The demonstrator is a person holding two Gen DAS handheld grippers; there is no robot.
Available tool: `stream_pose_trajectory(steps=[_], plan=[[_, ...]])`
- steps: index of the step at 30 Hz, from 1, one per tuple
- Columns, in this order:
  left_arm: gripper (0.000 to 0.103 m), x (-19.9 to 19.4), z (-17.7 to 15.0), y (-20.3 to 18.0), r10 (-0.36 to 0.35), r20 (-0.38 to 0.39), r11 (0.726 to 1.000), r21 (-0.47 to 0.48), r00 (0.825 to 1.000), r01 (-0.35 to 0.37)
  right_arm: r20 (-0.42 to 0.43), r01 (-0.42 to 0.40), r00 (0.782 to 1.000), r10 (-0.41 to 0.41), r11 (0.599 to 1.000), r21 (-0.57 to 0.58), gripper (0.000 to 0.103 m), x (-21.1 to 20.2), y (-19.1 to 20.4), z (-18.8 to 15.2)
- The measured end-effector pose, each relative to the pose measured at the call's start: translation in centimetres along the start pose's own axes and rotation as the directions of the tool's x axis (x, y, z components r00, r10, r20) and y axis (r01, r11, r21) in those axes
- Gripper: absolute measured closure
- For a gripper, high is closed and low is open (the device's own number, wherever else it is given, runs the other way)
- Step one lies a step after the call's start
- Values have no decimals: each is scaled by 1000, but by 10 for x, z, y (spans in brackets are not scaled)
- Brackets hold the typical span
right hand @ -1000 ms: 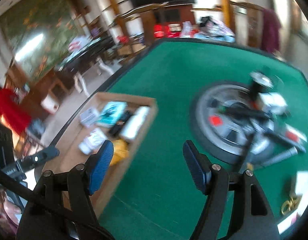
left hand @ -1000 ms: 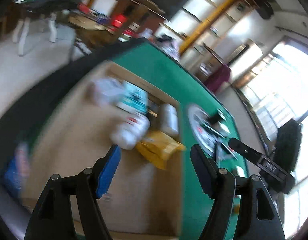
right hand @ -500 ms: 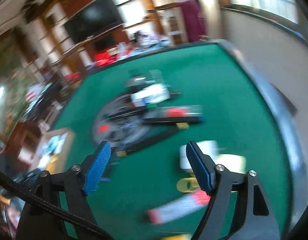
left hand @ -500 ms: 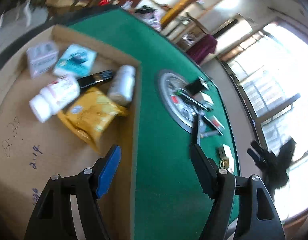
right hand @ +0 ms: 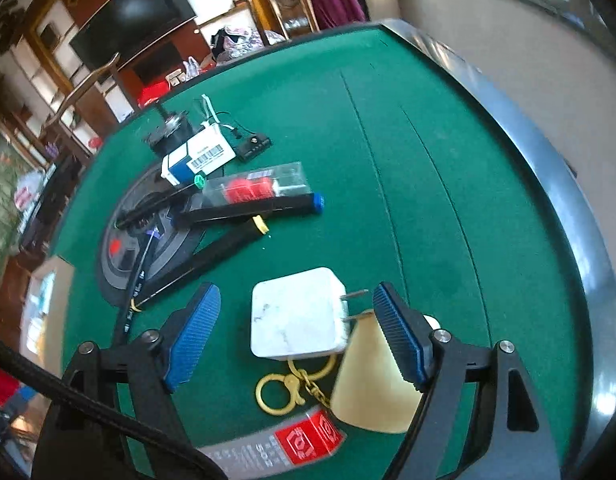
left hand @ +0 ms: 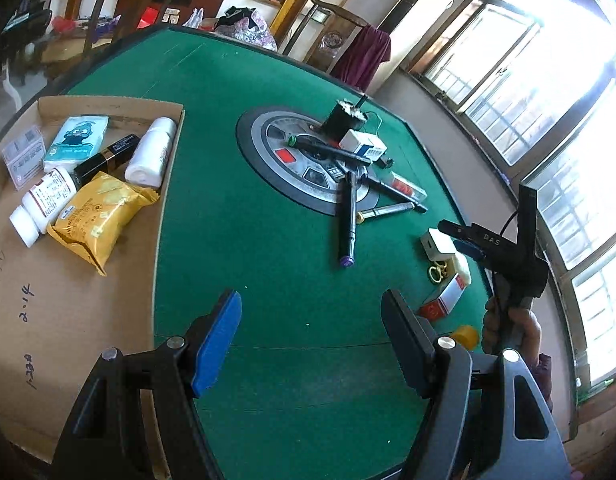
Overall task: Organize objects
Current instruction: 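Grasp the black pen with the left gripper while the right approaches the white charger, then close the right gripper on the white square charger while the left holds the pen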
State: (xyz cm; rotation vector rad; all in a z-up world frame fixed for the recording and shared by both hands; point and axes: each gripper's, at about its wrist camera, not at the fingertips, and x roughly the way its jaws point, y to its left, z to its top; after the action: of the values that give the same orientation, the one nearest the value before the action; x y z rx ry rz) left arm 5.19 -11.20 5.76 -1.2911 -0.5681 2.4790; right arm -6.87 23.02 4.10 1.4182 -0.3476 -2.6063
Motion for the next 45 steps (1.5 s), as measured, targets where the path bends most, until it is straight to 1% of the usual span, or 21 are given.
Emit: stream_pose_trajectory(steps=[2,4,6,9,13,15,17,19,20,22,23,24,25,26,27,28,31,36,39,42,45], plan=[[36,4,2,-6,22,-6,1000,14,1000,-22,-5,8,1000,-9,999,-31,24,5,8,-2],[36,9,4,-12,36,-13,999,30,999,-36,-13,-8,1000,7,999,-49,24,8,12,-2],[37,17,9,-24,66,-13,995,69,998,-65,-19,-6,1000,5,998,-59,24,11,14,0],[37,36,18,-41,121,-16,984,134,993,-118,-42,30,999,-34,996,-90,24,17,20,3],[37,72,27,-59,176,-49,965,204,983,-163,-65,97,992,-110,978,-185,24,24,33,2],[37,96,31,-68,221,-55,949,244,974,-201,-63,111,990,-127,973,-204,26,23,34,-2],[37,122,36,-77,261,-60,932,276,963,-236,-59,127,988,-142,970,-208,37,21,31,-4],[37,139,38,-84,282,-54,918,306,958,-253,-55,152,984,-167,965,-215,43,20,28,-5],[37,149,39,-88,304,-44,903,332,952,-273,-56,153,984,-169,965,-215,43,20,27,-5],[37,160,39,-90,319,-37,889,357,947,-286,-57,153,984,-169,965,-213,43,19,25,-7],[37,162,39,-93,334,-11,875,375,943,-306,-53,159,983,-174,963,-219,43,19,26,-8],[40,163,37,-94,333,4,868,389,943,-308,-51,168,982,-184,959,-228,43,20,27,-9],[55,162,37,-95,326,7,866,398,945,-302,-48,185,978,-202,953,-241,43,21,28,-10],[78,160,35,-96,328,13,861,407,945,-304,-47,204,974,-222,946,-252,43,23,29,-12],[87,157,34,-96,326,7,861,411,945,-300,-44,218,970,-237,940,-263,42,24,30,-12],[91,155,32,-94,324,2,862,412,946,-295,-40,226,969,-245,936,-269,42,25,31,-12],[91,142,24,-84,310,-11,876,393,951,-281,-38,223,970,-241,940,-259,42,25,30,-12],[91,111,8,-63,258,-61,922,313,964,-227,-42,205,975,-220,952,-229,42,24,24,-9],[91,105,8,-53,218,-84,946,264,972,-189,-41,202,976,-216,955,-217,41,25,22,-9],[91,109,12,-54,230,-72,944,258,971,-204,-61,180,979,-196,964,-196,37,28,18,-8],[89,116,15,-61,248,-54,933,283,967,-223,-54,163,983,-176,968,-189,36,27,16,-9]])
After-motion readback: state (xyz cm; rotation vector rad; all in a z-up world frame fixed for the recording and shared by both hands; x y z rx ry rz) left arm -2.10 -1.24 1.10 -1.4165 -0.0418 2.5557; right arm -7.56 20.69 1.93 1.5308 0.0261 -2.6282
